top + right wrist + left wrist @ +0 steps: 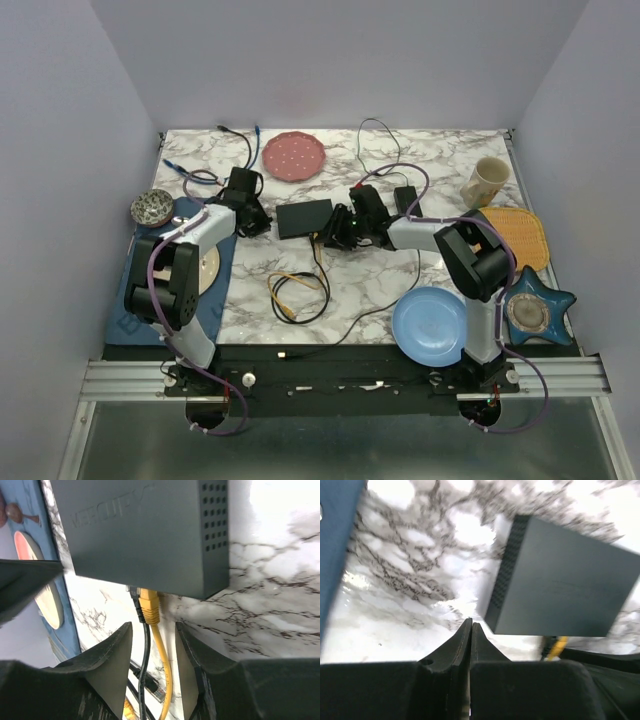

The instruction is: Pull the plug from the switch port

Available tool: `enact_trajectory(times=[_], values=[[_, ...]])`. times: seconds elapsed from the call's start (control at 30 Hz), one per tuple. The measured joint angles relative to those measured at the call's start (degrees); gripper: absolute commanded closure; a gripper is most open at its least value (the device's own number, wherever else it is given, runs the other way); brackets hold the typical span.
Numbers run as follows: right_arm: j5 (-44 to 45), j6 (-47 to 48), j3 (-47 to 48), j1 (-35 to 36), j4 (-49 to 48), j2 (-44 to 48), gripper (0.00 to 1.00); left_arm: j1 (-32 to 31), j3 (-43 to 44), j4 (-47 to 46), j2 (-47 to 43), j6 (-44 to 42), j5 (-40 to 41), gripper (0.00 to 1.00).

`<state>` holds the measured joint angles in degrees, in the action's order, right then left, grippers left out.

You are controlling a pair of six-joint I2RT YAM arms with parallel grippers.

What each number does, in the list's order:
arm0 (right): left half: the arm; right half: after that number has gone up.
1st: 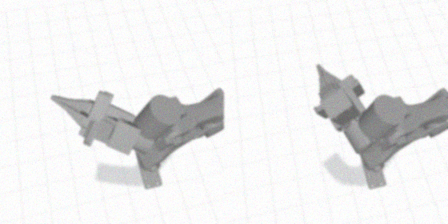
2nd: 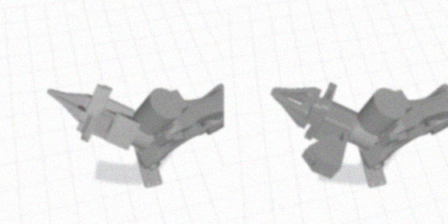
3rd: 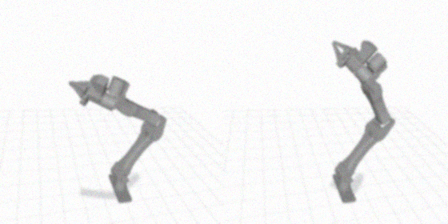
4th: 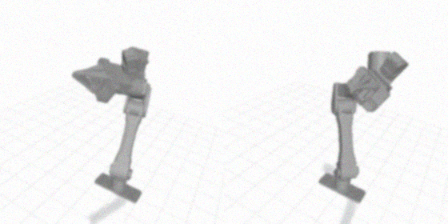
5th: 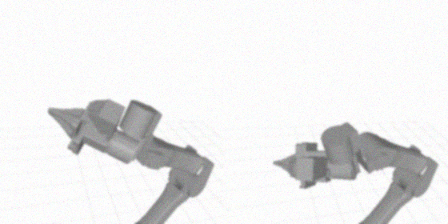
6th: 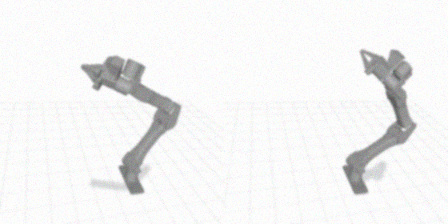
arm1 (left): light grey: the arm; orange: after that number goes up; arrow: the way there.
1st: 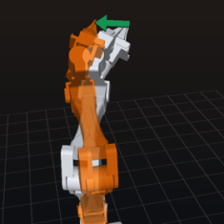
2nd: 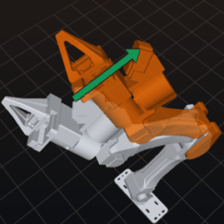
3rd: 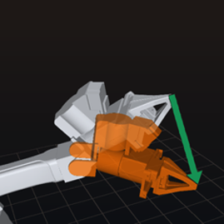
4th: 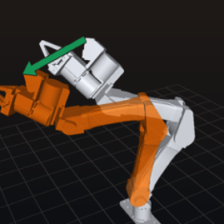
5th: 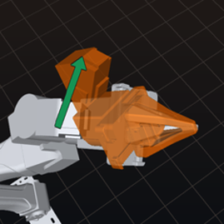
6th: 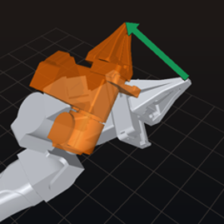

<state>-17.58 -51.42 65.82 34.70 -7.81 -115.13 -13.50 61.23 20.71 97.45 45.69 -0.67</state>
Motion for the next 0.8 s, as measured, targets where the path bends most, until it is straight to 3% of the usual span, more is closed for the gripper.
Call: enact_trajectory(times=[0.17,0.43,0.8], values=[[0.0,-1.4,0.5,-0.7,0.2,-0.4,0.53,0.2,2.1,-5.3,-1.0,0.5,-5.1,0.92],[-1.7,-4.9,2.5,-1.2,-1.2,-2.9,0.54,-2.6,2.1,-15.0,7.6,2.4,-18.9,0.96],[-3.3,-9.5,2.5,-1.2,-5.2,-4.6,0.59,-2.5,3.0,-15.5,9.5,2.3,-21.1,0.97]])
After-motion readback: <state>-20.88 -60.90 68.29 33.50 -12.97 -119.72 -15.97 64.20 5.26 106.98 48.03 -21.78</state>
